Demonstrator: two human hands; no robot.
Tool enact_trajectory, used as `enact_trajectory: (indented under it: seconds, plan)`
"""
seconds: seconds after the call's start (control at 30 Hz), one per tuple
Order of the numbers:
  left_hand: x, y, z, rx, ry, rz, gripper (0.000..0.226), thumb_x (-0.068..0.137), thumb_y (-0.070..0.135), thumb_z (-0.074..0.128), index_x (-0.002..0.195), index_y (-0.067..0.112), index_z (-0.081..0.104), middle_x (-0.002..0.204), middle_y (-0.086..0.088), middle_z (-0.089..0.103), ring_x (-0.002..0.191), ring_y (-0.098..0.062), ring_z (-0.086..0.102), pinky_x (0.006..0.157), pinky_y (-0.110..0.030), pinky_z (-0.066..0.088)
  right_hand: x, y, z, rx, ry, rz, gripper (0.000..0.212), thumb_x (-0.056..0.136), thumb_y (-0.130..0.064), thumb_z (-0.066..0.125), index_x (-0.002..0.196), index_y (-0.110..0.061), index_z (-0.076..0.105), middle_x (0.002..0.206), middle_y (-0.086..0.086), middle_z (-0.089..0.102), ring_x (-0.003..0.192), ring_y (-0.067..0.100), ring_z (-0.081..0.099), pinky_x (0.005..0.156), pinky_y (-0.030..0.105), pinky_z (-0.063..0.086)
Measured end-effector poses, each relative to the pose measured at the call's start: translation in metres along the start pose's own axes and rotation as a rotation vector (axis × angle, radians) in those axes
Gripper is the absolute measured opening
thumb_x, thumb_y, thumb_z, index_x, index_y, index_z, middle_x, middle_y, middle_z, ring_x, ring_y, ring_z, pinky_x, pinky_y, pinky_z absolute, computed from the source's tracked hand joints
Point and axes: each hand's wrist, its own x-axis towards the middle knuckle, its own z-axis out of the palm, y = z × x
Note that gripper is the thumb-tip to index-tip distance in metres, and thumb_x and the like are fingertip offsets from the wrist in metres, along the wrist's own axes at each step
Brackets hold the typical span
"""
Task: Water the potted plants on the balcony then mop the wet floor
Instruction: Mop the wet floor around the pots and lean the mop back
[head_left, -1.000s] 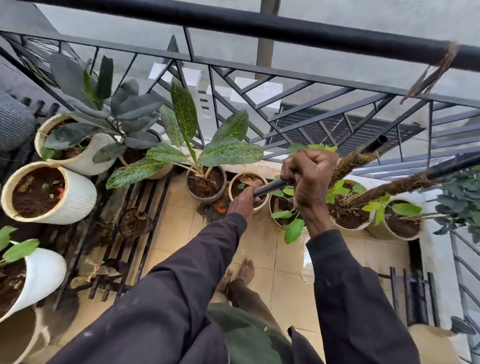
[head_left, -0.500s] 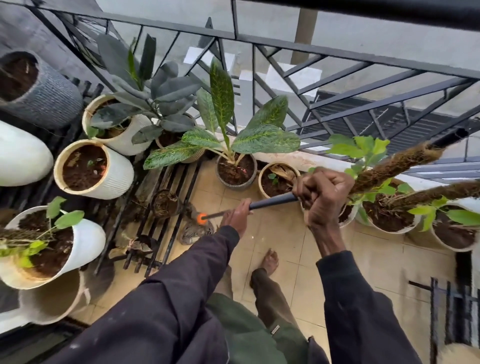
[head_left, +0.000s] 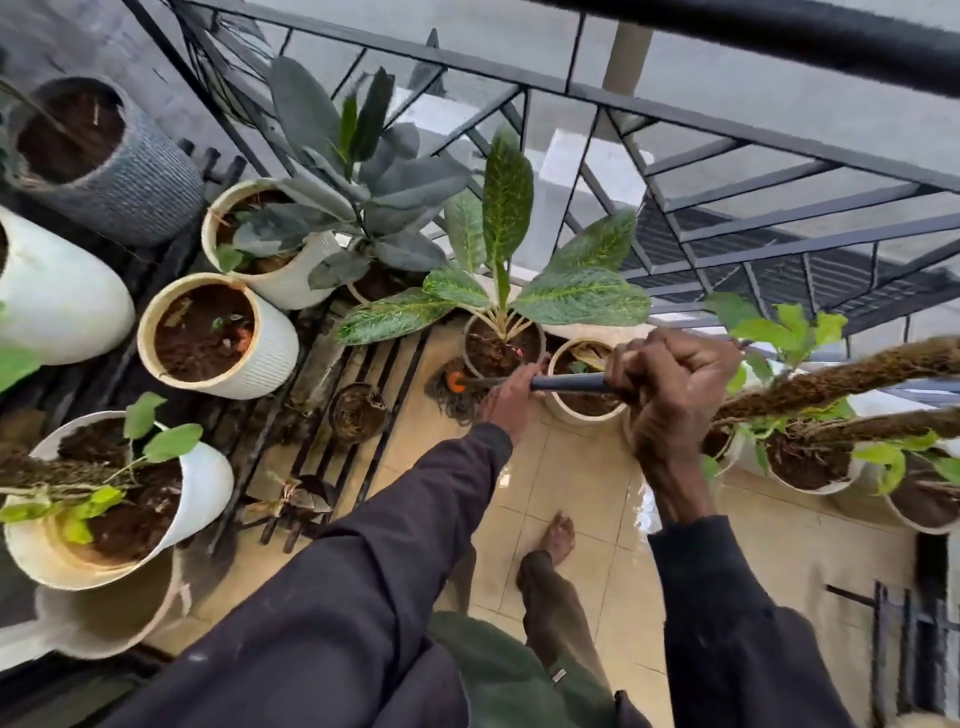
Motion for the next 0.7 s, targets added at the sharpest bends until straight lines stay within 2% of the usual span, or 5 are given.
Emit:
enact_trajectory:
  seconds: [0.17,0.3,0.5,0.6,0.7]
  plan:
    - [-0.004,-0.012,-0.017,0.020,0.007,0.008,0.019,0.102,0.006,0.046,0.117,0.014,0.053,0.113,-0.009,0.065,0.097,-0.036,0.067,0.079,-0.047,0.054,0.009,-0.003,0.027,0.038,-0.031,0.065,0.047,0.073,0.009,0.049,0.043,-0.027,0.048,0.045,-0.013,0.036,0.042,0.013,0.030,0.042,0.037,0.027]
    - [-0.014,-0.026,-0.032,0.035,-0.019,-0.013,0.018,0.102,0.006,0.043,0.117,0.011,0.052,0.115,-0.010,0.063,0.099,-0.035,0.065,0.080,-0.045,0.049,0.012,-0.001,0.041,0.060,-0.037,0.115,0.048,0.071,0.010,0.047,0.039,-0.026,0.047,0.044,-0.015,0.034,0.039,0.009,0.028,0.047,0.033,0.027]
    - [-0.035,-0.058,-0.041,0.086,-0.065,-0.084,0.028,0.102,0.003,0.043,0.126,0.015,0.049,0.118,-0.007,0.064,0.108,-0.028,0.064,0.093,-0.040,0.049,0.017,0.012,0.059,0.094,-0.070,0.154,0.047,0.071,0.009,0.048,0.038,-0.025,0.049,0.041,-0.012,0.034,0.036,0.010,0.030,0.052,0.023,0.035]
    - [-0.042,-0.065,-0.052,0.132,-0.089,-0.069,0.026,0.103,0.005,0.045,0.126,0.015,0.049,0.117,-0.006,0.065,0.108,-0.027,0.065,0.091,-0.040,0.048,0.021,0.014,0.066,0.107,-0.089,0.146,0.047,0.073,0.008,0.048,0.040,-0.025,0.053,0.043,-0.014,0.037,0.036,0.011,0.033,0.047,0.024,0.034]
    - [-0.026,-0.060,-0.069,0.123,-0.049,-0.056,0.025,0.104,0.011,0.045,0.128,0.017,0.049,0.117,-0.005,0.064,0.104,-0.029,0.065,0.088,-0.042,0.051,0.035,0.008,0.080,0.062,-0.101,0.053,0.046,0.075,0.004,0.053,0.042,-0.028,0.056,0.045,-0.017,0.041,0.042,0.012,0.036,0.051,0.031,0.036]
